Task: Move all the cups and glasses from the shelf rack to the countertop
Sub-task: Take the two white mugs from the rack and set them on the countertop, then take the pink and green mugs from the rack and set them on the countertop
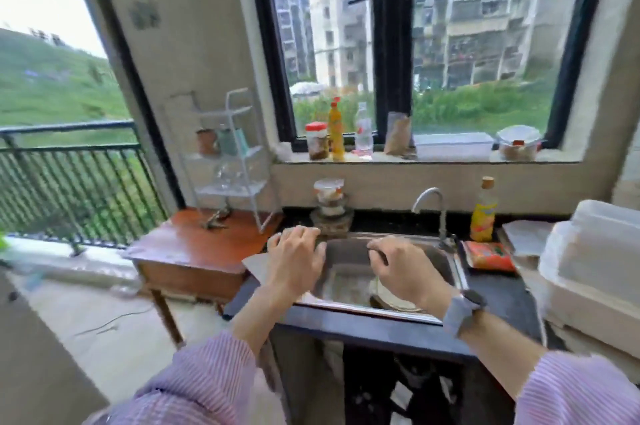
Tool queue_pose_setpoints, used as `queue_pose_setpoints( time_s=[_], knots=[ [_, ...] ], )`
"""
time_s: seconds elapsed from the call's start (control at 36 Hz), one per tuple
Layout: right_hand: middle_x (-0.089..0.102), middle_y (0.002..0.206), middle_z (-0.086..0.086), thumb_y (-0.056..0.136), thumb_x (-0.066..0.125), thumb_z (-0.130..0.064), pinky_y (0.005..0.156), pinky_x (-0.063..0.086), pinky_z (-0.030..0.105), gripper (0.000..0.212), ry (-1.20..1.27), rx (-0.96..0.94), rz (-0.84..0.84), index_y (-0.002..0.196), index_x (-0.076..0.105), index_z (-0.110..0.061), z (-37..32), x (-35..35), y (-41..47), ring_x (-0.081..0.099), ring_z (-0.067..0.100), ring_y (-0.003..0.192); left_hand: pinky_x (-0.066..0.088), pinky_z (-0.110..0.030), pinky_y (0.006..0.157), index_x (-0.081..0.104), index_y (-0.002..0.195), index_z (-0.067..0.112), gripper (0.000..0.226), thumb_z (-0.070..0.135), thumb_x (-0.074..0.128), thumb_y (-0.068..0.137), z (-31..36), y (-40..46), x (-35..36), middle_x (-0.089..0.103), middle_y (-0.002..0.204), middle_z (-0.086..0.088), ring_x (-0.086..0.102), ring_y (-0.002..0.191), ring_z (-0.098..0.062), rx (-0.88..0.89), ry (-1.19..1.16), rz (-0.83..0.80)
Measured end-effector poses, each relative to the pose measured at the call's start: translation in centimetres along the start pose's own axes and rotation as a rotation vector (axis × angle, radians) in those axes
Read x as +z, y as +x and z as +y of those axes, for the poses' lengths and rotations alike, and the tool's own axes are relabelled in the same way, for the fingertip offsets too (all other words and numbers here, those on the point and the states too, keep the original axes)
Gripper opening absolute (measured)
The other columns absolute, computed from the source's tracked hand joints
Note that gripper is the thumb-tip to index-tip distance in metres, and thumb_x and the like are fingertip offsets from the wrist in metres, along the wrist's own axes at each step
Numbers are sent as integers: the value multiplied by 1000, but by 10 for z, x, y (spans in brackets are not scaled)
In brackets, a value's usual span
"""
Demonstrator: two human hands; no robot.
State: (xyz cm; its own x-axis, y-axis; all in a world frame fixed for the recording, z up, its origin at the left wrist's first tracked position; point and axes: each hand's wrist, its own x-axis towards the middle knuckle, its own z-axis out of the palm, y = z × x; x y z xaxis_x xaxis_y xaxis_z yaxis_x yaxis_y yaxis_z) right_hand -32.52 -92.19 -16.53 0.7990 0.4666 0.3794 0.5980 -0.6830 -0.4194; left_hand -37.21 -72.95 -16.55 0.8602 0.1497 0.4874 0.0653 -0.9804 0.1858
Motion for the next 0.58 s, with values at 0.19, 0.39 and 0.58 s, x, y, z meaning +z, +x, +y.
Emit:
queue_pose_setpoints(
  time_s=[0.19,0.39,0.58],
  knots=[
    [61,123,8,94,40,-24,96,42,41,35,92,-266,-173,124,54,-14,-129,87,83,52,28,114,32,-38,98,54,122,17,35,33,44,92,-149,-22,-57,59,125,-3,50,118,-22,-293,112,63],
    [61,124,8,94,41,-25,96,43,41,35,115,-442,-240,124,55,-15,-213,165,170,53,27,114,35,-43,101,55,121,17,34,32,45,92,-263,-5,-77,59,125,-5,50,117,-24,-470,152,123],
    [63,120,11,93,41,-23,92,46,43,32,153,-509,-249,118,58,-12,-266,225,289,56,29,108,34,-41,98,55,121,15,34,31,43,93,-372,70,-80,59,123,-5,52,115,-24,-514,152,152]
  ],
)
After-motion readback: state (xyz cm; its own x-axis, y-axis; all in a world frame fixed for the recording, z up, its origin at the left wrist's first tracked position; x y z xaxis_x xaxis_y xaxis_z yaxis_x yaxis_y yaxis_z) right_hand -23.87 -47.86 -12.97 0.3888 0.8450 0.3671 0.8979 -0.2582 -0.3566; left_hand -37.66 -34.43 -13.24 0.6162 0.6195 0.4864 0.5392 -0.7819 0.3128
